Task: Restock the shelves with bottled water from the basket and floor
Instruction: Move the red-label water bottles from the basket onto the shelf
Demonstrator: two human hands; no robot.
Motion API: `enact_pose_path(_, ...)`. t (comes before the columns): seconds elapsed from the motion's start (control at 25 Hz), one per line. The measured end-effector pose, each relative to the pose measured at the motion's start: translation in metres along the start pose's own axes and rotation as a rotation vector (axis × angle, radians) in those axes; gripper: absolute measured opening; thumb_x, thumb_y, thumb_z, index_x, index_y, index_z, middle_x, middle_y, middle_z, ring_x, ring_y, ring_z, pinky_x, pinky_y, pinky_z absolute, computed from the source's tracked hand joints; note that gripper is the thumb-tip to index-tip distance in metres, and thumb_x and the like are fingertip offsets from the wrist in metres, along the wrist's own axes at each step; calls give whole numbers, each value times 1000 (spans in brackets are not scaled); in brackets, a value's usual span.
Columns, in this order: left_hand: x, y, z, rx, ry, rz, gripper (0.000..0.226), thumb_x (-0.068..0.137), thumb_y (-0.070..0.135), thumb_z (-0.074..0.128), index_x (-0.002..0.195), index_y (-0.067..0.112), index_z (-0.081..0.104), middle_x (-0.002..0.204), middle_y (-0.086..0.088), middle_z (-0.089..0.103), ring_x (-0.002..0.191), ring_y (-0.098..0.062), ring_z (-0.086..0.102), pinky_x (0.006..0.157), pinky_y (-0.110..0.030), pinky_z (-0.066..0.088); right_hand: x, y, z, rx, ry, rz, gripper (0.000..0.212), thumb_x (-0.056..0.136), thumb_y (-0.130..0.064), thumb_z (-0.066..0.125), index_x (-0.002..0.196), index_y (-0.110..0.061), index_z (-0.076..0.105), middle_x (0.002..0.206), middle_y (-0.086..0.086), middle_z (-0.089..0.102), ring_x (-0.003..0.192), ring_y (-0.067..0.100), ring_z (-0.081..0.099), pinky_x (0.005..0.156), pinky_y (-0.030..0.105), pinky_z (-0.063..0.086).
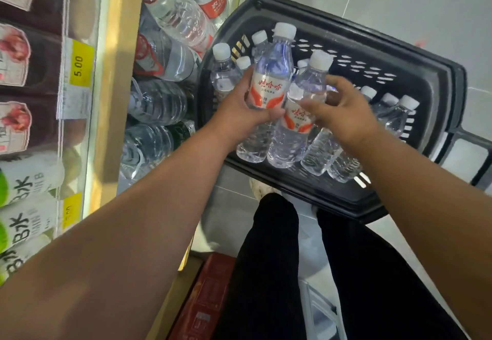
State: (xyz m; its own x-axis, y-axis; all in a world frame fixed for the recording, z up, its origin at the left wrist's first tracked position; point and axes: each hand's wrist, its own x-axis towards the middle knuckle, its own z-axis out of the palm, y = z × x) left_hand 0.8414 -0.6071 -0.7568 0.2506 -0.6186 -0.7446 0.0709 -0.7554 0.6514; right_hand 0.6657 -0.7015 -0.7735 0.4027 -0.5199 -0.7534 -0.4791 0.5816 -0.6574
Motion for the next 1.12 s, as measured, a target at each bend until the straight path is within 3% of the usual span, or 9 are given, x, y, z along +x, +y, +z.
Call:
enact_pose_path(0.2,-49,26,10,-156,57,-26,95,78,28,81,153,33,23,132,8,61,121,-11,56,110,-45,40,-43,-39,3,44,88,-21,43,94,-42,57,130,-18,53,97,0,71,84,16,73,81,42,60)
enact_pose_path(0.28,-69,31,17,-223,72,-19,90,80,28,79,153,33,26,128,12,63,120,-8,56,112,-45,37,-58,-46,5,-15,65,-19,51,95,-54,47,133,-21,51,98,-2,71,83,9,72,77,35,60)
enact_pose_path(0.44,-107,33,41,-357,137,0,75,83,23,76,145,36,36,121,20,61,114,-4,56,107,-39,40,-86,-52,4,-137,8,79,97,65,-94,29,143,-38,39,139,2,56,125,25,55,106,54,41)
enact_pose_path(0.52,-121,23,52,-423,174,-13,71,83,26,77,142,40,39,127,17,61,115,-6,58,103,-38,43,-100,-52,2,-208,-72,79,84,76,-83,37,147,-39,30,146,4,47,129,30,49,108,57,37)
enact_pose_path(0.6,-137,11,62,-462,207,6,63,79,30,80,132,44,47,121,14,66,112,-7,63,103,-42,46,-107,-44,-2,-196,-174,54,87,70,-56,69,145,-36,29,132,7,56,112,30,59,101,59,45)
enact_pose_path(0.72,-163,-9,78,-469,289,3,78,76,38,81,143,35,42,125,5,66,114,-13,63,102,-46,48,-124,-36,-11,-181,-325,41,92,71,-15,81,144,-24,25,117,7,61,101,26,67,91,47,55)
enact_pose_path(0.88,-209,-27,96,-681,424,26,42,88,24,72,128,24,58,117,-3,71,107,-18,69,94,-45,52,-156,-29,-10,-241,-382,-31,68,77,-29,80,132,-27,40,123,0,61,107,15,65,83,31,57)
enact_pose_path(0.96,-232,-34,101,-731,431,75,39,91,22,68,128,21,56,119,-7,69,112,-23,66,100,-47,48,-171,-25,-3,-260,-439,-10,82,70,-43,83,139,-32,39,128,-3,62,115,16,62,91,40,54)
enact_pose_path(1.12,-282,-63,106,-902,530,173,35,98,8,56,129,24,54,123,-10,66,115,-24,64,97,-40,52,-190,-14,29,-395,-764,-9,94,68,-13,86,143,-38,35,129,1,62,116,24,63,92,49,54)
